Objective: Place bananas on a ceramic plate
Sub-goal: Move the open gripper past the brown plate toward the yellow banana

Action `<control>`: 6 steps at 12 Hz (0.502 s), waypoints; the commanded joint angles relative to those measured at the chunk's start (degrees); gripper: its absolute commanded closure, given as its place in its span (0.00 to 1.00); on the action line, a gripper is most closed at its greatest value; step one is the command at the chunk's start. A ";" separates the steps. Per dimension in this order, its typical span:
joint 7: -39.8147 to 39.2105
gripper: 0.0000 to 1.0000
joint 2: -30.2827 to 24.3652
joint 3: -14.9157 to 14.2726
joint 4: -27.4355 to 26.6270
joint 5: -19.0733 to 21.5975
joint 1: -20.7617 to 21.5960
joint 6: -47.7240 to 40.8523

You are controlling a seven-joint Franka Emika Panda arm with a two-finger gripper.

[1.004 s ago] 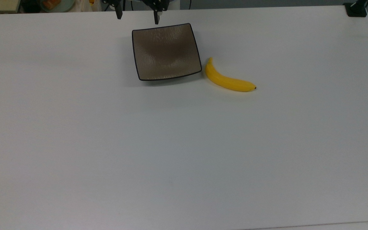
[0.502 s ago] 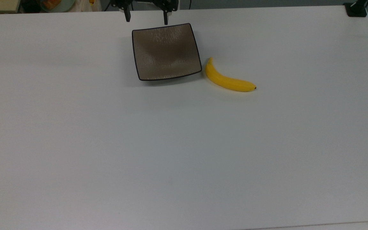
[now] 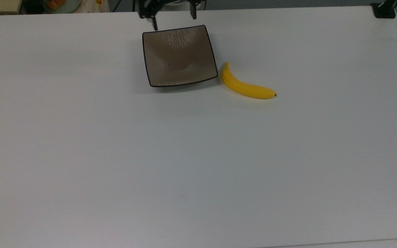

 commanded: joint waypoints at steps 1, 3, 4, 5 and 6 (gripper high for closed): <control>-9.40 0.00 -0.33 5.17 -1.87 -0.68 0.01 -0.15; -10.03 0.00 -0.16 7.63 -2.84 -0.86 -0.16 -0.06; -10.03 0.00 -0.16 9.30 -3.71 -0.95 -0.25 0.02; -9.77 0.00 -0.07 10.01 -4.42 -0.95 -0.16 0.63; -9.77 0.00 0.28 10.80 -4.68 -0.86 -0.16 0.81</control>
